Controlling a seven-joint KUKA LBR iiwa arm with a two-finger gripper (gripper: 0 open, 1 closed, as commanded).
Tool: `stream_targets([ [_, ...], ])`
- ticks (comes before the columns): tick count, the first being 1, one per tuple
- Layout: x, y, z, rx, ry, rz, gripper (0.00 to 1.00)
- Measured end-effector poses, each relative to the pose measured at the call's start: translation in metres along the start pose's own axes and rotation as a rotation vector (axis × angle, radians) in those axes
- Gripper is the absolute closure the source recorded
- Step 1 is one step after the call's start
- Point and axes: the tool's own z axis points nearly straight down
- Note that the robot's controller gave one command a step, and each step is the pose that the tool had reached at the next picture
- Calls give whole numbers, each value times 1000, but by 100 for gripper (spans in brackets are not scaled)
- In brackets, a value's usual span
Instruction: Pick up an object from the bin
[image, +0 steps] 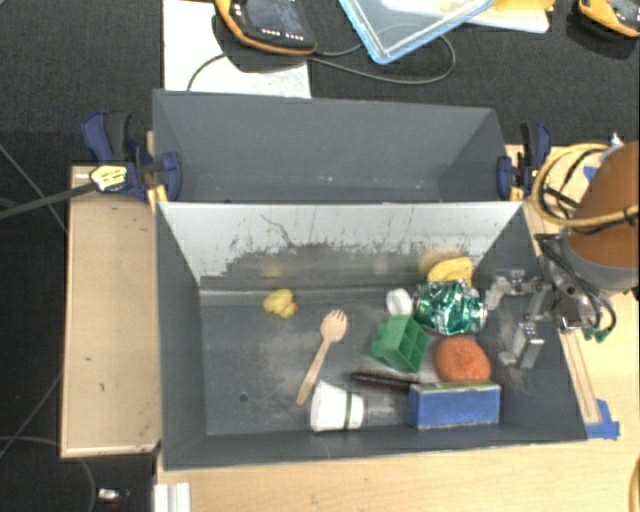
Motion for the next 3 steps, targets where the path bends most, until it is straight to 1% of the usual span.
stream_targets([
  [1,-2,1,-5,2,-8,-5,0],
  [2,-4,25,15,3,-8,-180,0],
  [3,-3,53,28,2,-9,-253,0],
])
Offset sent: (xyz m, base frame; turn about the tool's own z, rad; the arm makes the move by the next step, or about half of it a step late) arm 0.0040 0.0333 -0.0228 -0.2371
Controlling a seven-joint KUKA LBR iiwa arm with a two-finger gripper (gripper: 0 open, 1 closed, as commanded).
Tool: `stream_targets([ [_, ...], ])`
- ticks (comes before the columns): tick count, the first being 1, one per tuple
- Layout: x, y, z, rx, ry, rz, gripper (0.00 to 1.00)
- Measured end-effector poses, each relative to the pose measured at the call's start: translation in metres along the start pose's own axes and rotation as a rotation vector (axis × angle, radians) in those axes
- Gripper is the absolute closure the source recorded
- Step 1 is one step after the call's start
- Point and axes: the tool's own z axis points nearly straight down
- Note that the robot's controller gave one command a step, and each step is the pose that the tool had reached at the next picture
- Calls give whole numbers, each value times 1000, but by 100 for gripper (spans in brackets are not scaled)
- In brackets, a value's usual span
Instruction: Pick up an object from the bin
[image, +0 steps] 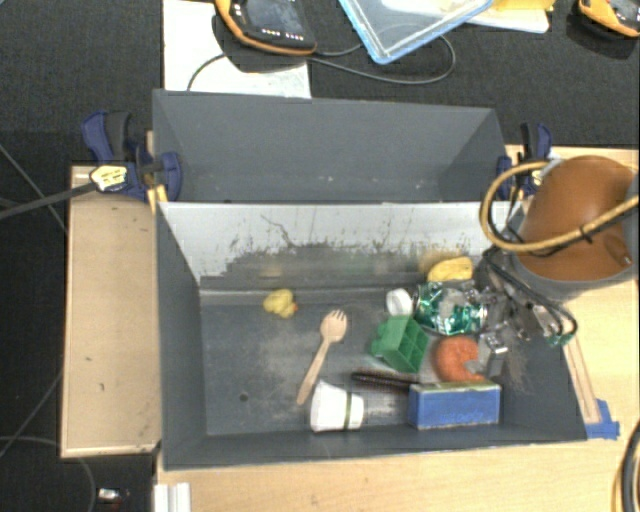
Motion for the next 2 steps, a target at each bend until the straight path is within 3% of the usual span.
stream_targets([
  [1,1,4,8,2,-3,-31,0],
  [2,-3,-11,-29,2,-2,-395,0],
])
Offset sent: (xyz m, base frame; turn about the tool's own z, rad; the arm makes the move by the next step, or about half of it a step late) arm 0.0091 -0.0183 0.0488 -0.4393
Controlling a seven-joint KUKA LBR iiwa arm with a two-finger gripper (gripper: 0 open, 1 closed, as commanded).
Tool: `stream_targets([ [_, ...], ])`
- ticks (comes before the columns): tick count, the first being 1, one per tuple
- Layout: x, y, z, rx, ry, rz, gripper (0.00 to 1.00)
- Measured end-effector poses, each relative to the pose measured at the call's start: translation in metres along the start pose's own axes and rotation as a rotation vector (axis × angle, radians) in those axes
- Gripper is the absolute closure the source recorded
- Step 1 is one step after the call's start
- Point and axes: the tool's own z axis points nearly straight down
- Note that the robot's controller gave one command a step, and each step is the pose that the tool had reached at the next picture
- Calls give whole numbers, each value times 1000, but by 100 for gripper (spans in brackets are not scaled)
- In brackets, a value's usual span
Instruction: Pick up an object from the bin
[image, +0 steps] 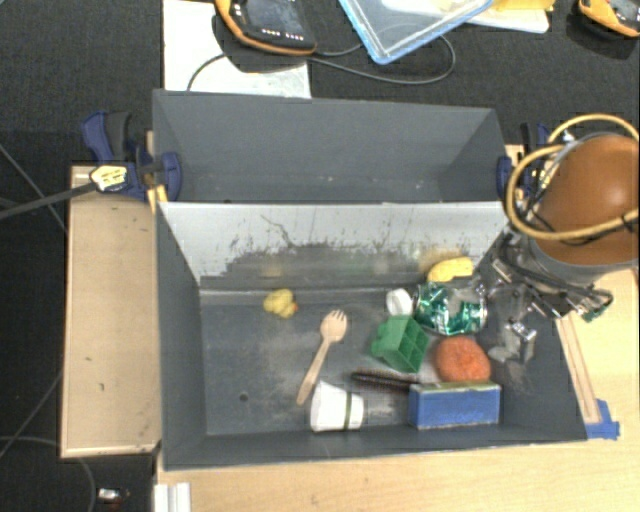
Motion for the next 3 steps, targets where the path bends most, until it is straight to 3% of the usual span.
stream_targets([
  [1,-4,8,34,1,-2,-24,0],
  [2,-8,13,-11,-3,2,-34,0],
  [3,-20,34,24,1,-4,-173,0],
])
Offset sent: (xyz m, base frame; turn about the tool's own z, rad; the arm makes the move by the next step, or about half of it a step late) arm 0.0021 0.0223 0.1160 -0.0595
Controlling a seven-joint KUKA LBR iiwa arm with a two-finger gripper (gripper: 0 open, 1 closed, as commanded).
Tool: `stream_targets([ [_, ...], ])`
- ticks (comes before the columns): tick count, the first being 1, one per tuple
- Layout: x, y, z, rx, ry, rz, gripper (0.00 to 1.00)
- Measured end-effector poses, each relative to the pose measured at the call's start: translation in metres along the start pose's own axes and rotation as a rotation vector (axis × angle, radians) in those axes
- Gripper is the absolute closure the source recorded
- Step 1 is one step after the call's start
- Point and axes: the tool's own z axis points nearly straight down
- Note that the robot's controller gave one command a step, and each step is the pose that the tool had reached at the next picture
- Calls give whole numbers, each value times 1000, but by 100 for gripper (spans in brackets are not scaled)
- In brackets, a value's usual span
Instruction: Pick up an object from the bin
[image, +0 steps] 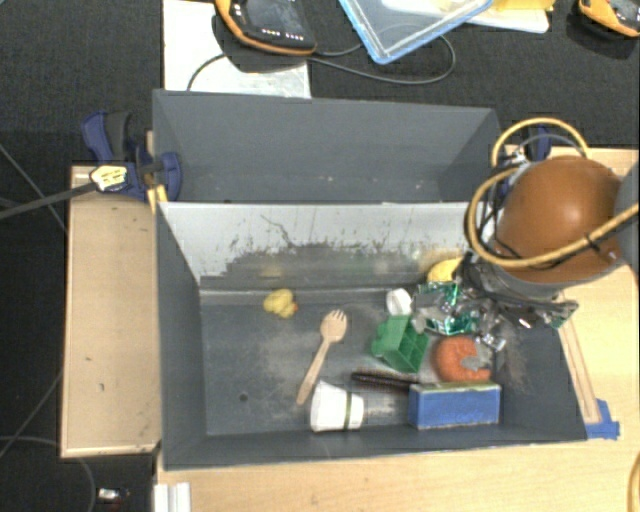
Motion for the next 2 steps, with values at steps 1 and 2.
stream_targets([
  [1,0,4,26,-10,5,-46,0],
  [2,5,0,14,-5,3,173,0],
])
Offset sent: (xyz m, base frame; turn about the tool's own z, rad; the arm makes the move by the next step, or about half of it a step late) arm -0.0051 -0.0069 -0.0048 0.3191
